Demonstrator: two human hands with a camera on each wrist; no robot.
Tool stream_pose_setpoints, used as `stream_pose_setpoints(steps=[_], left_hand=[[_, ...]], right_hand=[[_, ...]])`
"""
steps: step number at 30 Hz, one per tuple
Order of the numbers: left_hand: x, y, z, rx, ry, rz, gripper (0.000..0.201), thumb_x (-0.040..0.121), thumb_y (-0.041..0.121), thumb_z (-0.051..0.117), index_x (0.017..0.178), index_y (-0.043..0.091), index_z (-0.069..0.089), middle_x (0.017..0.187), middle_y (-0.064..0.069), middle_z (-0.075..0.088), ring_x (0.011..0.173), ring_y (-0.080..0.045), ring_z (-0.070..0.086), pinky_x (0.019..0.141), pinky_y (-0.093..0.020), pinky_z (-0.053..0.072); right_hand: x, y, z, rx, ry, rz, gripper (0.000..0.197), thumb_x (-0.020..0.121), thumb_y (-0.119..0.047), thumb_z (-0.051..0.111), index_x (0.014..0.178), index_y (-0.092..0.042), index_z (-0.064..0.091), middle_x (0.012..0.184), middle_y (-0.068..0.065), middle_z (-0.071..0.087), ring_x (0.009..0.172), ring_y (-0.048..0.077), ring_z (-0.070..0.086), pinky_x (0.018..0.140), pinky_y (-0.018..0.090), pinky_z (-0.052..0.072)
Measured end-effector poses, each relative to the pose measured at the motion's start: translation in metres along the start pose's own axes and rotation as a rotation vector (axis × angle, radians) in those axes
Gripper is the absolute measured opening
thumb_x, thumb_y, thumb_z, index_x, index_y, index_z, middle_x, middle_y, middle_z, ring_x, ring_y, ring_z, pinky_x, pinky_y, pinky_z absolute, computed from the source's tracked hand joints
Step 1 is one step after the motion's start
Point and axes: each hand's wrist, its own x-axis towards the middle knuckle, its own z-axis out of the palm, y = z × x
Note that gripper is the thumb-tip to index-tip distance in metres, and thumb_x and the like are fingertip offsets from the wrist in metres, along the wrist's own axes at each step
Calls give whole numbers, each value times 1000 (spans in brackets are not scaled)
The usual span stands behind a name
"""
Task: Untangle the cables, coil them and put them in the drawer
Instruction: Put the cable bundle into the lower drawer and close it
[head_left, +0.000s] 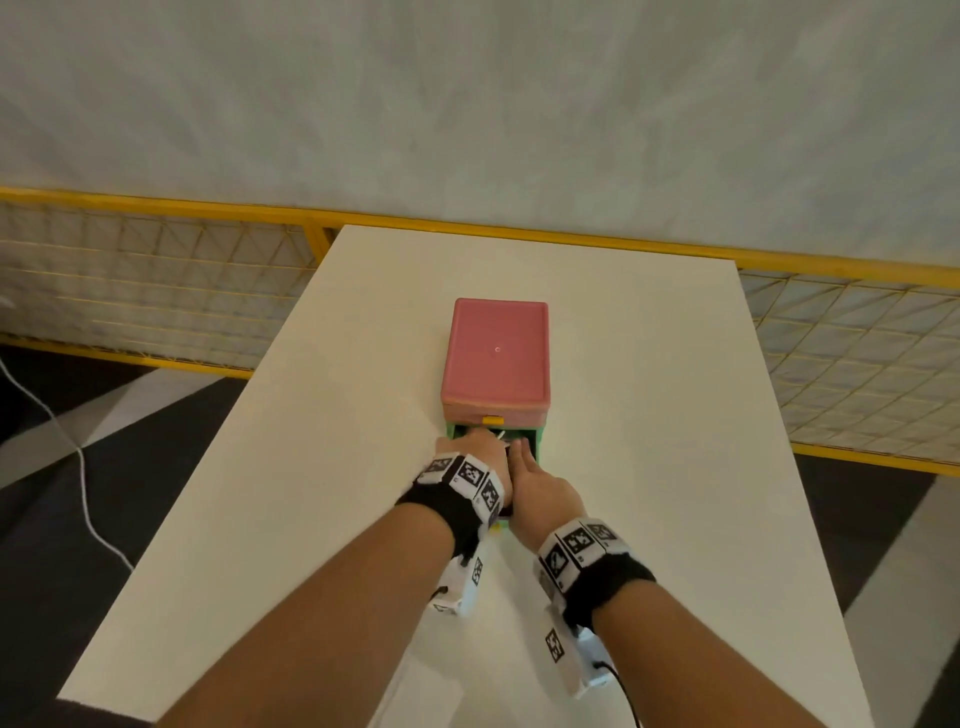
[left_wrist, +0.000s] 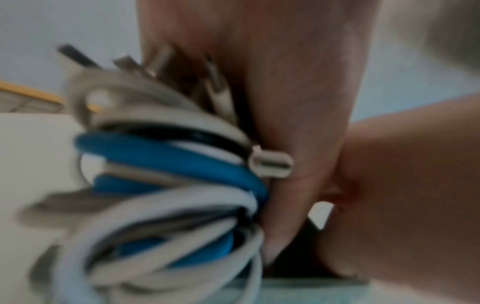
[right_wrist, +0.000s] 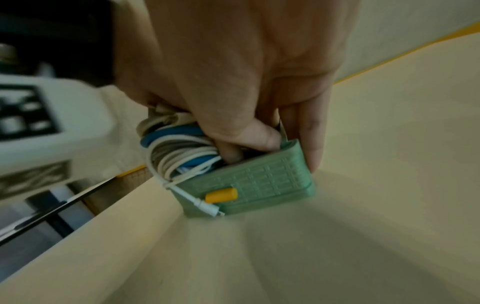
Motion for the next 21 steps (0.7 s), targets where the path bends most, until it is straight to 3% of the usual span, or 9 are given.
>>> stream_pose_setpoints(steps=[2, 5, 7, 9, 10, 12, 14, 18, 21], left_hand=[[-4, 0, 9, 17, 56, -22, 36, 99, 24, 46, 128, 3, 47, 124, -8, 62, 114, -24, 61, 92, -33, 46], [-4, 1, 17, 23, 155, 11, 33, 97, 22, 48, 120, -1, 49, 115, -12, 66, 104, -27, 66, 82, -34, 51], [-4, 3, 17, 31, 133, -8, 33, 90, 26, 60, 108, -2, 58, 99, -12, 71, 88, -25, 71, 70, -31, 53], [-8, 2, 8, -12, 92, -38, 37, 74, 33, 76, 86, 0, 67, 73, -9, 71, 63, -20, 70, 52, -25, 50], [-8, 1, 7, -27, 82, -35, 38, 75, 34, 76, 87, -1, 66, 74, -11, 71, 65, -21, 71, 54, -25, 50], [-7, 0, 5, -62, 15, -17, 40, 92, 29, 58, 113, -4, 55, 105, -14, 69, 96, -27, 69, 72, -31, 50], [-3, -6, 7, -38, 62, 14, 47, 92, 28, 56, 125, -2, 44, 120, -13, 63, 112, -28, 61, 82, -34, 46], [-13, -5, 11, 70, 137, -11, 47, 93, 26, 53, 127, -4, 43, 124, -14, 59, 116, -28, 56, 89, -34, 46], [-13, 1, 13, 125, 197, 18, 40, 99, 19, 42, 128, -8, 43, 127, -19, 57, 114, -29, 59, 90, -34, 46]], right_hand=[[3, -1, -4, -6, -11, 11, 76, 92, -14, 43, 150, -9, -5, 160, 7, -2, 109, 33, 60, 89, 40, 51], [-3, 0, -3, 4, 1, 12, 79, 89, -6, 42, 150, -9, -8, 160, 6, -6, 100, 33, 63, 84, 41, 53], [-11, 2, 2, 23, 26, 10, 84, 85, 0, 42, 150, -12, -11, 159, 1, -11, 90, 31, 65, 77, 40, 55], [-15, 2, 5, 6, 37, 9, 85, 85, 1, 42, 150, -14, -11, 159, -2, -12, 86, 30, 65, 75, 39, 55], [-15, 1, 6, -17, 36, 12, 84, 86, 0, 42, 150, -14, -10, 160, -1, -11, 88, 30, 65, 75, 38, 55], [-11, -2, 6, -74, 32, 10, 79, 88, -5, 42, 150, -12, -8, 160, 3, -7, 94, 29, 65, 75, 36, 52], [-5, -4, 2, -99, 9, 10, 77, 91, -9, 41, 150, -11, -7, 160, 5, -8, 100, 29, 64, 77, 36, 50], [-1, -2, 2, -75, -8, 13, 77, 91, -11, 42, 150, -11, -8, 159, 4, -11, 101, 28, 63, 78, 35, 50], [-8, 2, 8, 49, 86, 1, 81, 88, -6, 44, 151, -15, -7, 160, 0, -6, 94, 29, 64, 77, 36, 53]])
